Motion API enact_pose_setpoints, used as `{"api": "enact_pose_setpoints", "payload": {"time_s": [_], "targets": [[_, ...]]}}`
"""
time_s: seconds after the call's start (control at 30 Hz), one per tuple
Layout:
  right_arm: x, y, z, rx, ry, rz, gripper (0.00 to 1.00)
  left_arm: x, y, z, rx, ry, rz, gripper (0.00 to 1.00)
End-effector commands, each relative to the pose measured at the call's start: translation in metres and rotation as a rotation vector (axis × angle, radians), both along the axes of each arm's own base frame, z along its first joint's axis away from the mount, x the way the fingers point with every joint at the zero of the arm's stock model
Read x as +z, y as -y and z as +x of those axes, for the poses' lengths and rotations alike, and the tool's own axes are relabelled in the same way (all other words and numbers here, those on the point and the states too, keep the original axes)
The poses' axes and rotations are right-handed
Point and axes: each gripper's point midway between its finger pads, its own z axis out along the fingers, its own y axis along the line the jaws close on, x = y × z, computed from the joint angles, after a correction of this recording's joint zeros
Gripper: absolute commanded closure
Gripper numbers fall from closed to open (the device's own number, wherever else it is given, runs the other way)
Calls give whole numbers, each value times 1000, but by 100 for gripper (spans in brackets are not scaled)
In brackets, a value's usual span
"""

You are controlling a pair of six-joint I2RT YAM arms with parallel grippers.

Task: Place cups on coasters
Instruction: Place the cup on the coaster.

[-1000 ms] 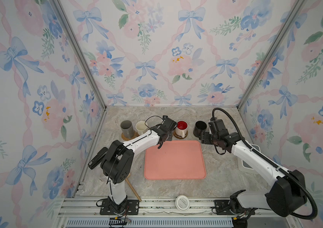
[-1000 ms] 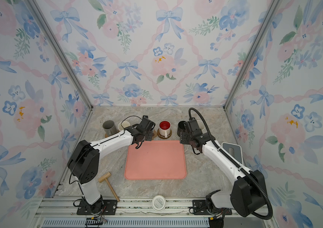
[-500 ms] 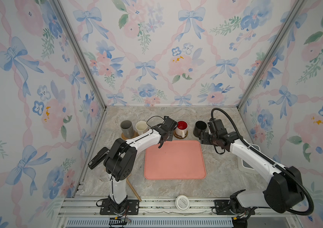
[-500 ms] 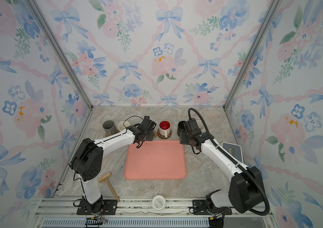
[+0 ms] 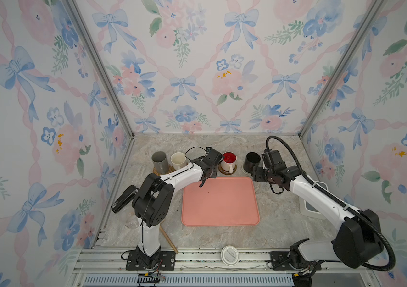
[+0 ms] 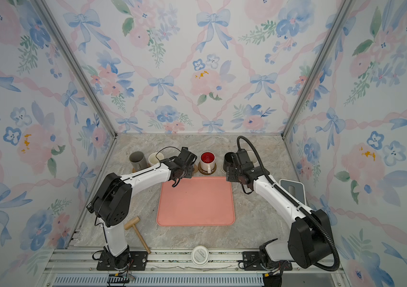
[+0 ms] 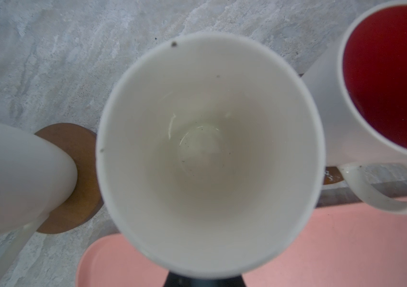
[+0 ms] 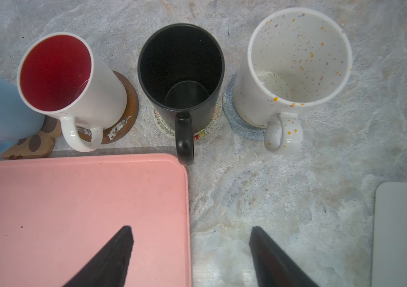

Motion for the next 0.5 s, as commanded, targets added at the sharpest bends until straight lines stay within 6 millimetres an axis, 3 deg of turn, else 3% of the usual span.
{"api": "enact_pose_setpoints", "payload": {"time_s": [0.0,0.3,0.47], "targets": [[-3,3,-2,-2,-20,-6,23,8,-7,11,29,52,4,100],[-1,4,-3,-4,-18,-9,22,-5,-6,6,24,14,-11,100],[-1,4,-3,-5,-17,-8,22,-5,-6,4,20,8,-15,84]]}}
